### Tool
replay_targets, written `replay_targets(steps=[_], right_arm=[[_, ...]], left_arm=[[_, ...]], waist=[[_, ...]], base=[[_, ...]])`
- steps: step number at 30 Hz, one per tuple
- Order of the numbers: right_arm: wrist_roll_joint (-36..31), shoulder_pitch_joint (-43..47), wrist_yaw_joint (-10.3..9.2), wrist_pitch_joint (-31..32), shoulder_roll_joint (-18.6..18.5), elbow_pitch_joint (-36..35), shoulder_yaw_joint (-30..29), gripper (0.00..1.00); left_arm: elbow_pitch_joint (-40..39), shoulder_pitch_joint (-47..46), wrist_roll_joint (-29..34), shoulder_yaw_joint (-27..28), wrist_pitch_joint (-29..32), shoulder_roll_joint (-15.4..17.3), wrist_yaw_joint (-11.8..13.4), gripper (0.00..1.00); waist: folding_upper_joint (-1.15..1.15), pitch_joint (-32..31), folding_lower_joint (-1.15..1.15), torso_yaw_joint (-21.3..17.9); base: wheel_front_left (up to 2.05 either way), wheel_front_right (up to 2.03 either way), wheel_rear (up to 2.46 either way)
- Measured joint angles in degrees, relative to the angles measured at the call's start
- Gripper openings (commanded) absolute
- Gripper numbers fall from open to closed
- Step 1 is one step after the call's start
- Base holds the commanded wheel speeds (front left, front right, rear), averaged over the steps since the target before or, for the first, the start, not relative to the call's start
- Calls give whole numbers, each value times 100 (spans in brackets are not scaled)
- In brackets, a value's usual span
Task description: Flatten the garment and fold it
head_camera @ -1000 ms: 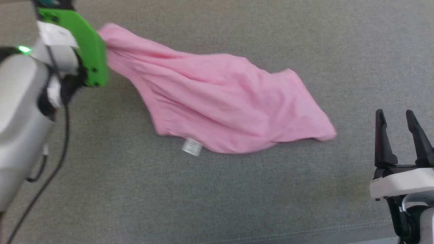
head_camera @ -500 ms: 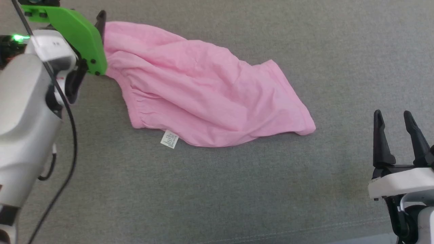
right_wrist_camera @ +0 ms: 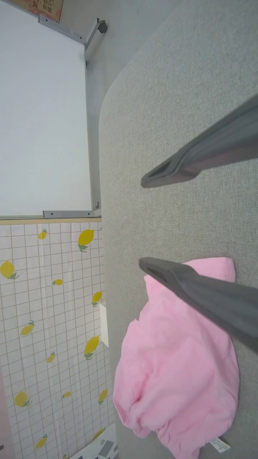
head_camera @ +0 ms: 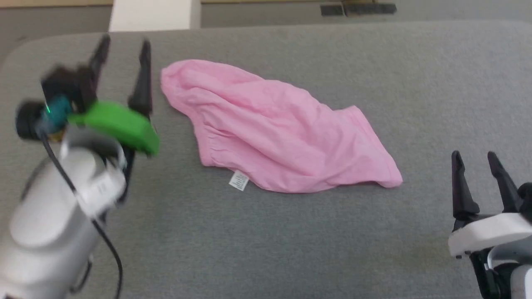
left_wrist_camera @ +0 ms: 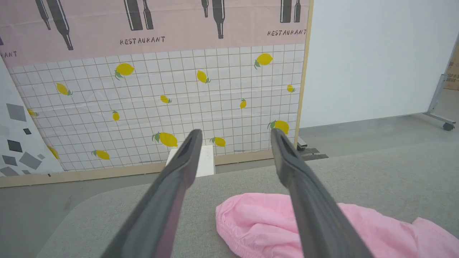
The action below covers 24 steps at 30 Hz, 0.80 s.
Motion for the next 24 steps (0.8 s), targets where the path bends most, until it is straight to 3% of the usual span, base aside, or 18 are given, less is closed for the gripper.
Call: replay_targets(steps=[9,12,18,24], right_arm=[[250,309,-1,732,-120,-238,218,100],[447,255,-1,1277,-367,-391,336,100],[857,-659,-1,3070,-1209,-277,339,100],[1131,-1677,-1,4391,-1927,503,468,100]], left_arm=[[-760,1729,326,-379,-250,82,746,100],[-911,1963,356,-442,-299,42,909,100],[-1062,2039,409,-483,-343,-16,983,100],[-1022,1944,459,-509,-356,-179,938,100]], waist=[[0,-252,0,527],[0,-234,0,722],[0,-43,0,1116],[0,272,0,1491]], base=[[0,0,0],[0,0,0],[0,0,0],[0,0,0]])
